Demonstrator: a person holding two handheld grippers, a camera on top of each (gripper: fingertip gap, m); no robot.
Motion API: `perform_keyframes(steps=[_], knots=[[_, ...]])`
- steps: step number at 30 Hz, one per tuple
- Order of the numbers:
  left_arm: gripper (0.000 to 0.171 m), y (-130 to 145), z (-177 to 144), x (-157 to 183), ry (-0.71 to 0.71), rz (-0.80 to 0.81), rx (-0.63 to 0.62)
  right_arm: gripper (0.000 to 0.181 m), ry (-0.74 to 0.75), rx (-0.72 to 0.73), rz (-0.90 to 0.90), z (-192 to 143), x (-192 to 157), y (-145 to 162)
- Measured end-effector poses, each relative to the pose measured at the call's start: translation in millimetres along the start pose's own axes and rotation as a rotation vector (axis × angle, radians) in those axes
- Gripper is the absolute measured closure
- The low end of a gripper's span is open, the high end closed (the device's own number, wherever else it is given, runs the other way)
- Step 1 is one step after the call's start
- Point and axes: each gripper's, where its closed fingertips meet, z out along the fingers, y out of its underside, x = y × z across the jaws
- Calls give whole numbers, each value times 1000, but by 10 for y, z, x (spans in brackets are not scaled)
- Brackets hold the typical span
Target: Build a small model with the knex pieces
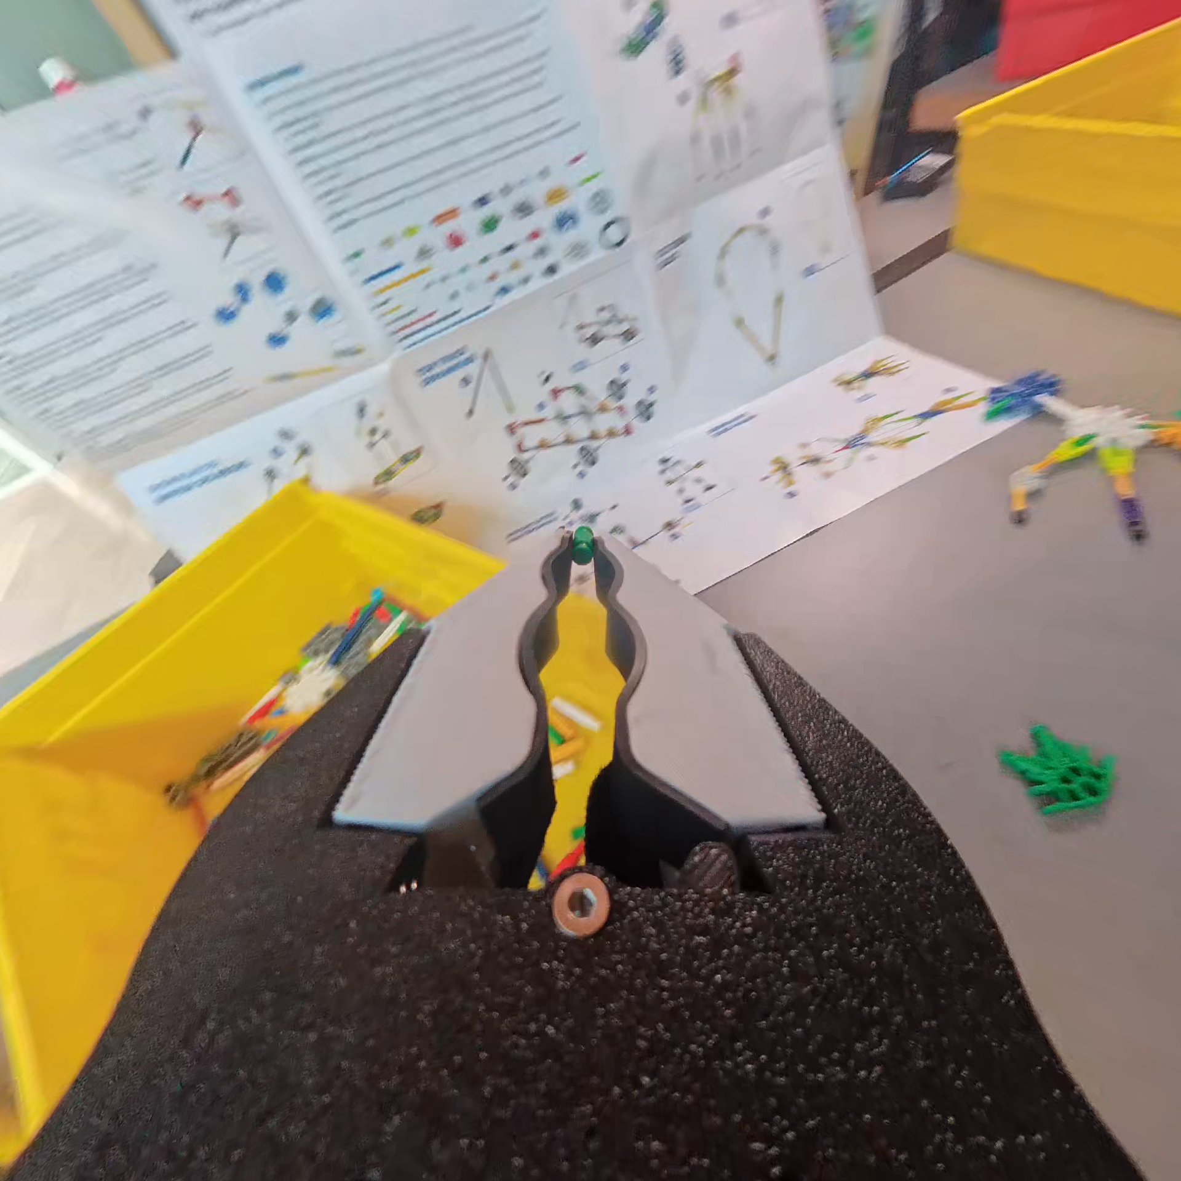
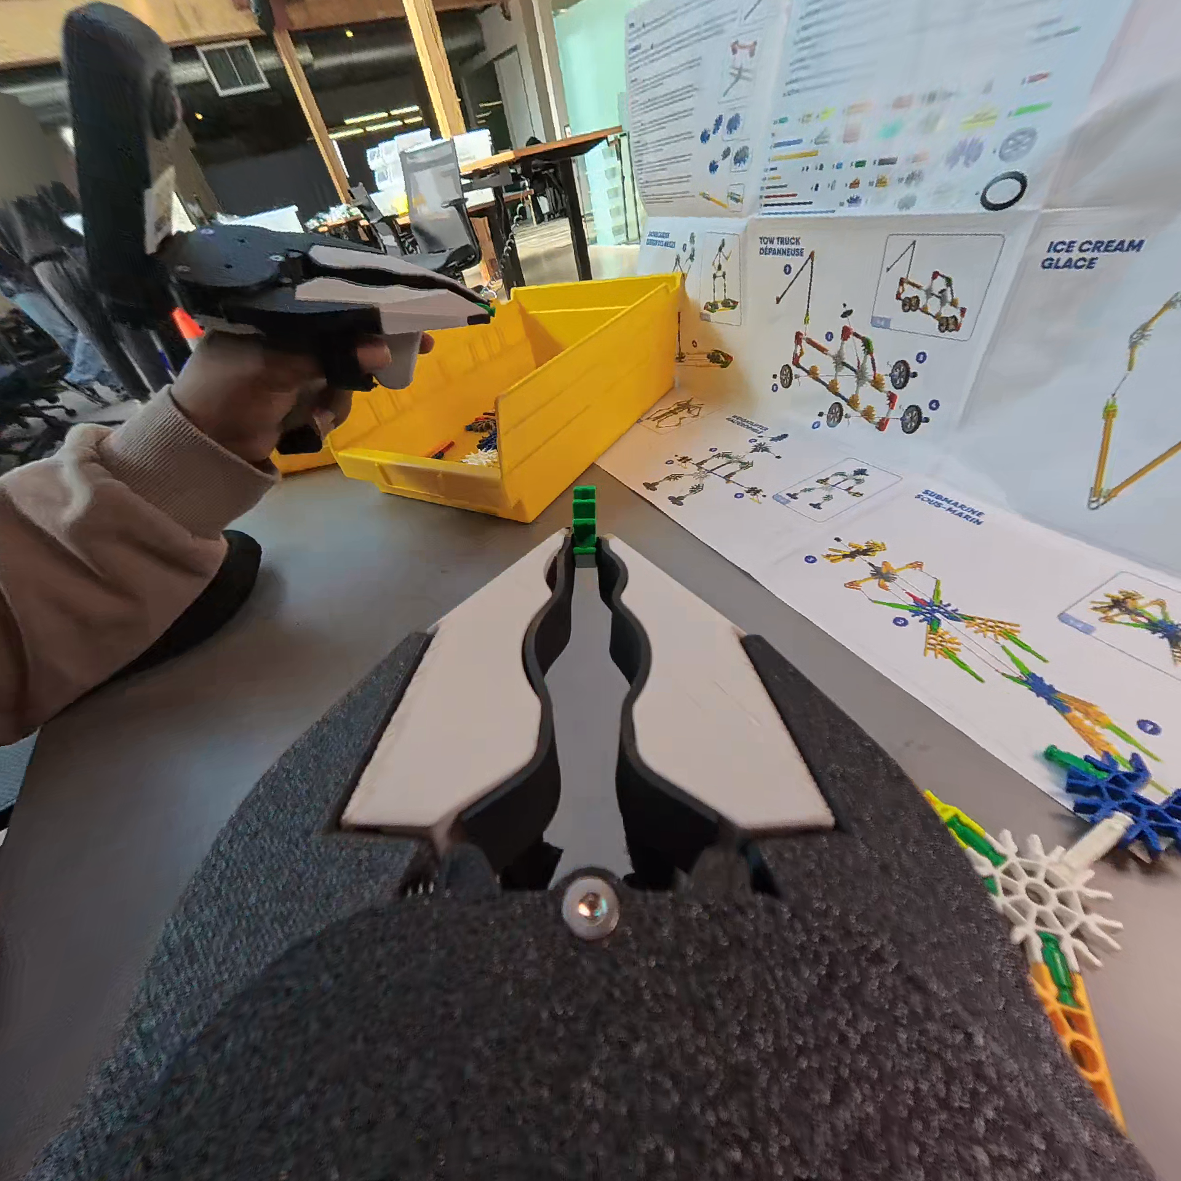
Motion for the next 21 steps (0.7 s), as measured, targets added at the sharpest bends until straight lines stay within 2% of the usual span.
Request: perform_keyframes(steps=[2,4,6,7,10,13,14,17,21], knots=[[166,285,-17,-337,-53,-76,-107,177,-12,-14,-16,39,-31,46],[164,492,3,-486,-64,-130,-161,176,-23,-35,-37,79,-51,112],[149,499,25,-519,-63,-160,-138,176,-37,-42,-64,102,-86,143],[144,417,26,-454,-27,-179,-97,176,-43,-41,-86,106,-112,146],[142,-4,-60,103,271,-270,88,176,-73,-13,-185,105,-233,106],[144,-299,-354,999,779,-324,165,176,-199,62,-205,75,-494,15],[144,-332,-433,1227,893,-327,167,176,-246,89,-180,57,-576,-20],[145,-337,-573,1730,1089,-291,163,176,-357,159,-99,-7,-750,-124],[153,-325,-630,2020,1174,-271,154,176,-415,167,-80,-35,-855,-135]])
